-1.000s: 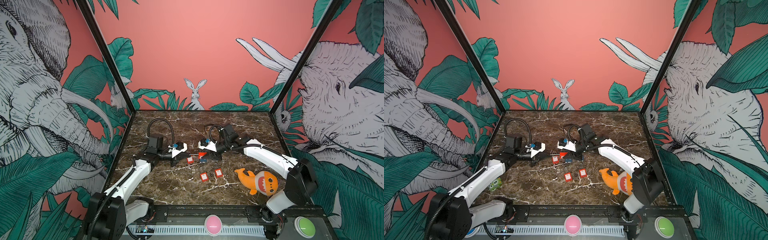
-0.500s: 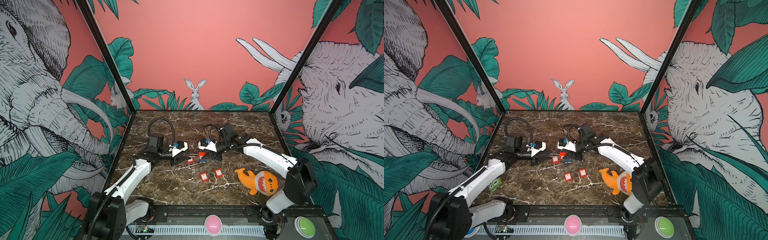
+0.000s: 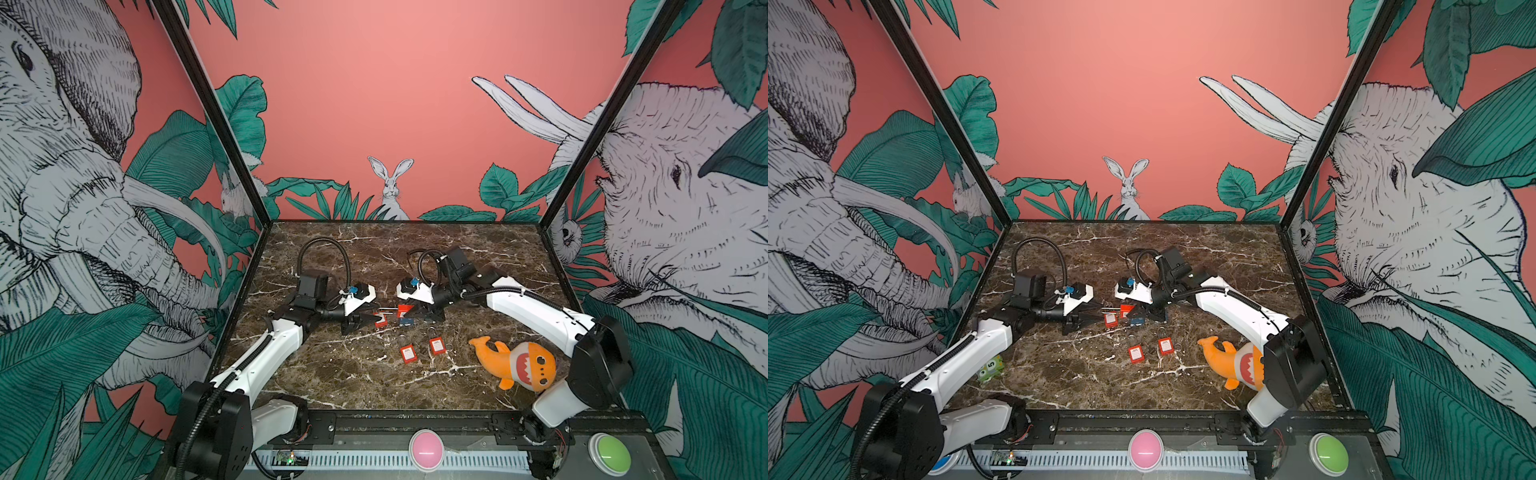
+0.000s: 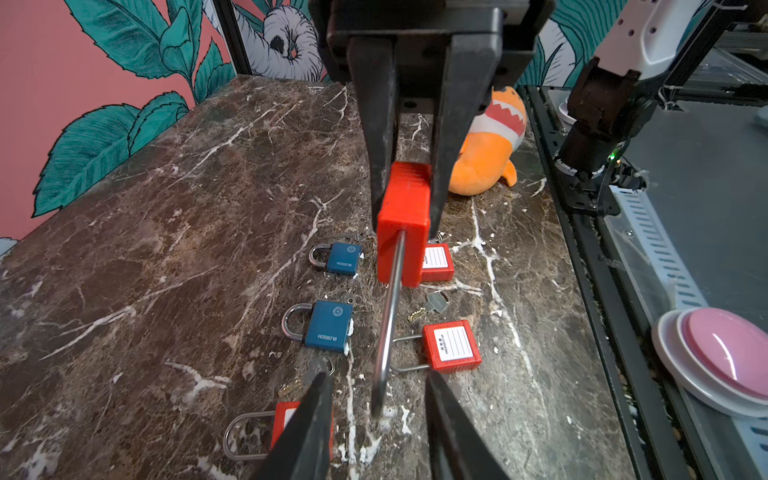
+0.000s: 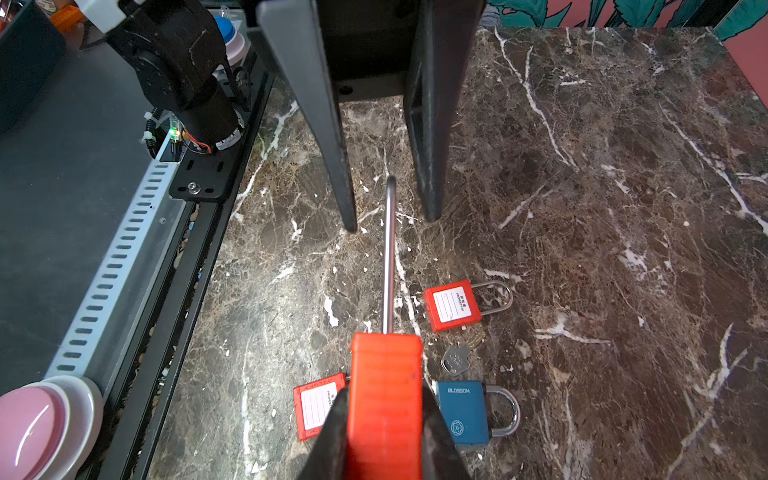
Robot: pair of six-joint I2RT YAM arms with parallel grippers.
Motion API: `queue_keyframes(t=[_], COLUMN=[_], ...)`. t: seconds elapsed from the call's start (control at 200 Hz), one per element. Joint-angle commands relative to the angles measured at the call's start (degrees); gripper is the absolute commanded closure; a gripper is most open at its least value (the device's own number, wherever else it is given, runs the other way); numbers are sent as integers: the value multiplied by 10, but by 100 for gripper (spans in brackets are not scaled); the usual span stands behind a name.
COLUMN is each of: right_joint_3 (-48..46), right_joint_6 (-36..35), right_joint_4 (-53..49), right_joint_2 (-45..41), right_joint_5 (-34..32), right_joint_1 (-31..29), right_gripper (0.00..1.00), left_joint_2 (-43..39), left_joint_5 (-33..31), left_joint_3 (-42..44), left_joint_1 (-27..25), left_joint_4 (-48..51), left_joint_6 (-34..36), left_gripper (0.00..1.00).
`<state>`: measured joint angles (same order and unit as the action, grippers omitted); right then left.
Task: Lock with the key
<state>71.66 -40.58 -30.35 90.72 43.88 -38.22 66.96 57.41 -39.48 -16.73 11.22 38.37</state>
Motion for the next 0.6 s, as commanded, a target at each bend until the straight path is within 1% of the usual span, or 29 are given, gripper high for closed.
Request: queue_keyframes(t=[0.0, 0.075, 0.165, 0.285, 0.345, 0.435, 0.48, 0.54, 0.595], right_joint_3=[4, 5, 8, 15, 17, 21, 22, 23, 22], right_joint_6=[-13, -13, -17, -22, -24, -27, -29, -31, -32], right_joint_4=[2, 4, 4, 4, 3, 2, 2, 4, 11], right_joint_2=[-6, -3, 0, 6, 6, 6, 13, 21, 20], right_joint_5=[10, 1, -7, -8, -9, -12, -12, -16, -20], right_joint_1=[-3, -5, -8, -11, -14, -17, -17, -19, -20], right_gripper=[87, 86, 86, 86, 86, 86, 86, 86, 87], left_joint_2=[1, 7, 13, 13, 13, 14, 16, 19, 22], left_joint_5=[23, 31, 37, 45, 48, 51, 53, 59, 63], left_joint_3=[-7, -9, -7, -7, -7, -7, -7, -8, -10], left_joint_1=[-4, -4, -6, -8, -8, -9, -10, -11, -12], left_joint_4=[-10, -7, -4, -8, -9, -8, -8, -6, 0], left_joint_6=[-9, -13, -15, -20, -18, -18, -17, -17, -12], left_gripper=[67, 75, 78, 79, 84, 85, 88, 90, 94])
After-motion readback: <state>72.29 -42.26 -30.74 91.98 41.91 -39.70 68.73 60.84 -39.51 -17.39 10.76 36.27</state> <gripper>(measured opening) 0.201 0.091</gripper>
